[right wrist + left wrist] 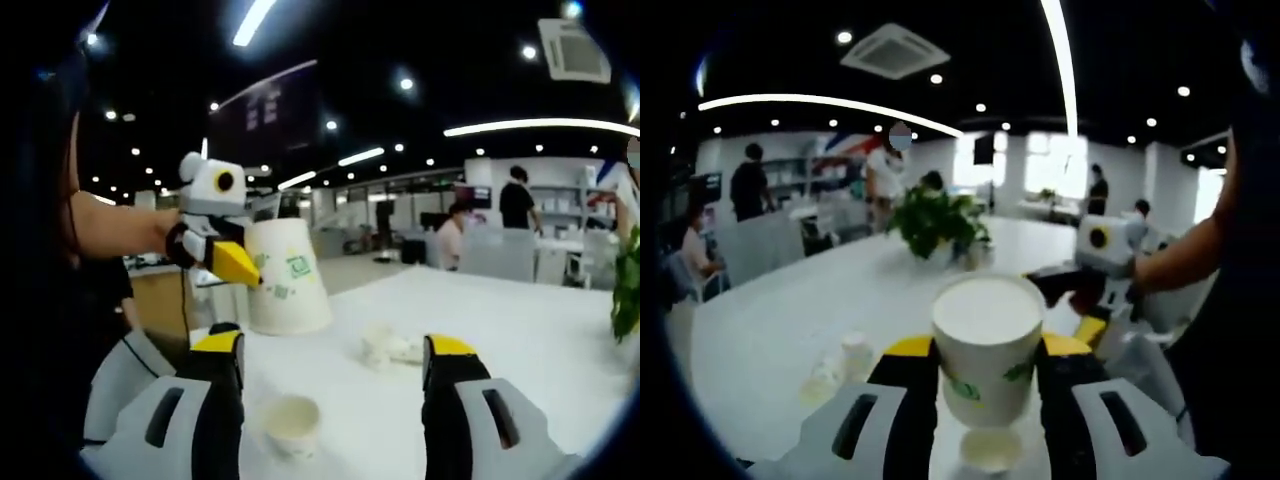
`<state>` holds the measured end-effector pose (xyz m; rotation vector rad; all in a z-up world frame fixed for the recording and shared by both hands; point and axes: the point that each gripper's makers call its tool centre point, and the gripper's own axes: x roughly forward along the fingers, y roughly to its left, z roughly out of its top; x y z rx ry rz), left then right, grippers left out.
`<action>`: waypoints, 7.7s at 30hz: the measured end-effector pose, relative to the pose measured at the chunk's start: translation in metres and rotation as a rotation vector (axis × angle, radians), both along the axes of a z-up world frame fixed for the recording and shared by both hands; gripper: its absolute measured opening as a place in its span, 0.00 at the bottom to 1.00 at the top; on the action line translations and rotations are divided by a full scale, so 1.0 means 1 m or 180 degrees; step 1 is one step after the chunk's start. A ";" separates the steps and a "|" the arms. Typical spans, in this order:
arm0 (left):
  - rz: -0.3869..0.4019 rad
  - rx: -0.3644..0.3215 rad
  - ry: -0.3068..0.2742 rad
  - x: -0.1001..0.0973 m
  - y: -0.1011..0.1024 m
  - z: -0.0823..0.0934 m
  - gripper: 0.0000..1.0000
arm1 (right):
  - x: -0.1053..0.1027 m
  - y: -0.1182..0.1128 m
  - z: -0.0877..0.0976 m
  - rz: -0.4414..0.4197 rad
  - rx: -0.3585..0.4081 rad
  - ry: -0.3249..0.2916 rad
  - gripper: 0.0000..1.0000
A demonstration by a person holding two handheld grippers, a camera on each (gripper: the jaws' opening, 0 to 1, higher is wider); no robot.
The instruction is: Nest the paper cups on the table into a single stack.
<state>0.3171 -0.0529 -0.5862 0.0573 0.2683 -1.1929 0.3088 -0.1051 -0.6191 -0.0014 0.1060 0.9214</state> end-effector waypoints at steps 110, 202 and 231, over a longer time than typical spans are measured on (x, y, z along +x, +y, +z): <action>0.1456 0.0132 0.0028 -0.045 0.105 -0.113 0.98 | -0.011 0.040 0.093 0.1453 -0.2473 0.0305 0.00; 0.1506 0.0645 -0.0111 -0.048 0.106 -0.148 0.98 | -0.040 0.055 -0.026 0.1773 -0.4094 0.1131 0.00; 0.1495 0.0547 0.0008 -0.049 0.106 -0.149 0.98 | -0.038 0.063 -0.073 0.1678 -0.3998 0.1404 0.00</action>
